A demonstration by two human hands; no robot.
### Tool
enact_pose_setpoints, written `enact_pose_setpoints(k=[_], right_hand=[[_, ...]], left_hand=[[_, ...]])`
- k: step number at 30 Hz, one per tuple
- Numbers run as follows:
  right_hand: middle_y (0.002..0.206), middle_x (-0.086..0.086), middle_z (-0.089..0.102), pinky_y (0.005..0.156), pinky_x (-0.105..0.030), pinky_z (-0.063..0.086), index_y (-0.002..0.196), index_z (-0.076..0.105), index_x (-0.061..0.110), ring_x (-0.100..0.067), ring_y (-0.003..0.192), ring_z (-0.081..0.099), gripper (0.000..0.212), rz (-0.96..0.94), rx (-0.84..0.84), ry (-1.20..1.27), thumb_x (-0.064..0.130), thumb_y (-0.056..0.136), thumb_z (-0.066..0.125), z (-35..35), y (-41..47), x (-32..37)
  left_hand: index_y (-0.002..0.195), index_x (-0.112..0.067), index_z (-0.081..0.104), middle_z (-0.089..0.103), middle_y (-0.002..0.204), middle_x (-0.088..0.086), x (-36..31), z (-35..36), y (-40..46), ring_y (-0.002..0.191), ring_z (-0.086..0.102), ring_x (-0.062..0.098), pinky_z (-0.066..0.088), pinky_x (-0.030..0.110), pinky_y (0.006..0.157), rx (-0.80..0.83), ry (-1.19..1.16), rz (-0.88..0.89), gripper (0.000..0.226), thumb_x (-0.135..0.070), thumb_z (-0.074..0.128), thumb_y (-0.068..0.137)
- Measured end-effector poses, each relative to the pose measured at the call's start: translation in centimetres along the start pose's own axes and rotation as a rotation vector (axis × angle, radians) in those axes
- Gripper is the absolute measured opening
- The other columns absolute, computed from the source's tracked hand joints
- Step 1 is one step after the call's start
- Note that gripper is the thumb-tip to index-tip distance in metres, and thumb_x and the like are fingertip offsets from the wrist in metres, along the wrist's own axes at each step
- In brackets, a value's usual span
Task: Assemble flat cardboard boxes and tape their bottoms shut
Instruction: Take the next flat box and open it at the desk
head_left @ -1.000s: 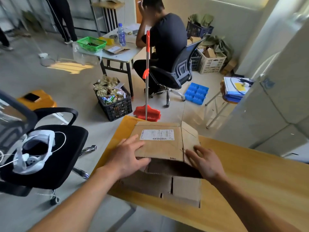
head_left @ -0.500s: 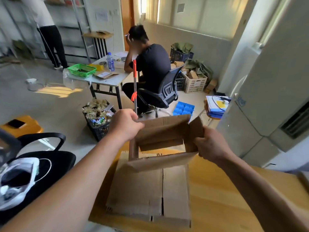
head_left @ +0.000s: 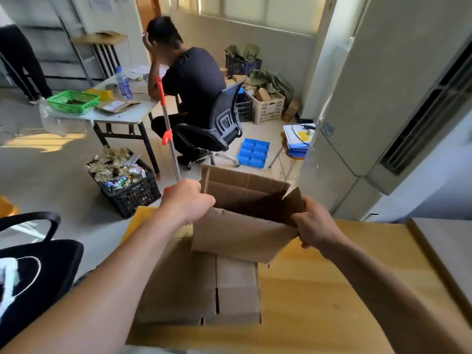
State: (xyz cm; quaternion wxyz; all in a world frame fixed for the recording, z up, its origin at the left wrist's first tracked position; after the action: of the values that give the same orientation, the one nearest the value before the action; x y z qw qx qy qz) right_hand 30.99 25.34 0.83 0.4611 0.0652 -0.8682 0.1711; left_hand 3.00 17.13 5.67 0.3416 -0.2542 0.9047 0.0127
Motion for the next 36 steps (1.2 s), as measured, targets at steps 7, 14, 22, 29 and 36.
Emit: enact_pose_setpoints(k=[7, 14, 22, 29, 36], right_hand=[[0.090, -0.014, 0.061, 0.050, -0.027, 0.051, 0.105, 0.052, 0.021, -0.025, 0.070, 0.058, 0.017, 0.044, -0.145, 0.005, 0.013, 0.090, 0.052, -13.3, -3.1, -6.5], [0.088, -0.013, 0.063, 0.046, -0.037, 0.055, 0.103, 0.053, 0.019, -0.030, 0.075, 0.065, 0.016, 0.250, -0.415, -0.038, 0.013, 0.088, 0.052, -32.5, -12.2, -19.6], [0.072, -0.014, 0.062, 0.040, -0.025, 0.043, 0.087, 0.053, 0.015, -0.028, 0.057, 0.059, 0.016, 0.571, -0.722, 0.044, 0.007, 0.074, 0.047, -49.1, -27.9, -36.5], [0.067, -0.010, 0.059, 0.043, -0.025, 0.038, 0.087, 0.052, 0.016, -0.024, 0.051, 0.054, 0.021, 0.843, -0.771, 0.157, 0.012, 0.067, 0.046, -52.4, -37.1, -47.6], [0.067, -0.012, 0.061, 0.036, -0.023, 0.039, 0.090, 0.044, 0.018, -0.019, 0.043, 0.055, 0.018, 1.008, -0.583, 0.019, 0.013, 0.072, 0.044, -54.9, -38.3, -50.8]], left_hand=[[0.055, -0.016, 0.040, 0.038, 0.052, -0.001, -12.1, 8.9, -3.1, 0.049, 0.040, 0.019, 0.028, 0.026, 0.049, 0.062, 0.049, 0.169, 0.028, -0.021, 0.062, 0.071], [0.058, -0.018, 0.044, 0.044, 0.059, 0.001, -28.1, 26.6, -10.2, 0.056, 0.047, 0.017, 0.036, 0.028, 0.051, 0.304, 0.048, 0.373, 0.024, -0.021, 0.063, 0.073], [0.062, -0.015, 0.046, 0.048, 0.061, 0.005, -44.4, 46.9, -22.4, 0.057, 0.050, 0.022, 0.039, 0.032, 0.056, 0.648, 0.084, 0.591, 0.023, -0.023, 0.064, 0.074], [0.066, -0.016, 0.048, 0.046, 0.066, 0.002, -52.1, 59.2, -30.3, 0.062, 0.050, 0.018, 0.042, 0.032, 0.057, 0.854, 0.182, 0.754, 0.026, -0.031, 0.066, 0.076], [0.063, -0.018, 0.039, 0.040, 0.064, 0.003, -57.5, 66.7, -32.2, 0.057, 0.042, 0.019, 0.038, 0.026, 0.047, 1.163, 0.235, 0.758, 0.031, -0.024, 0.069, 0.069]])
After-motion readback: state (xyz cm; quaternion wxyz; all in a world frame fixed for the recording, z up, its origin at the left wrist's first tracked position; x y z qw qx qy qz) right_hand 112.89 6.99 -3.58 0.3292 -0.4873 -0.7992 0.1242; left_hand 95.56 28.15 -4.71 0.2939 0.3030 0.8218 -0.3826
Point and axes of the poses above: each hand's wrist, its own y-axis towards the middle knuckle, its own z-axis out of the palm, x = y × z, the point moved 10 cm from there along y, towards the middle knuckle
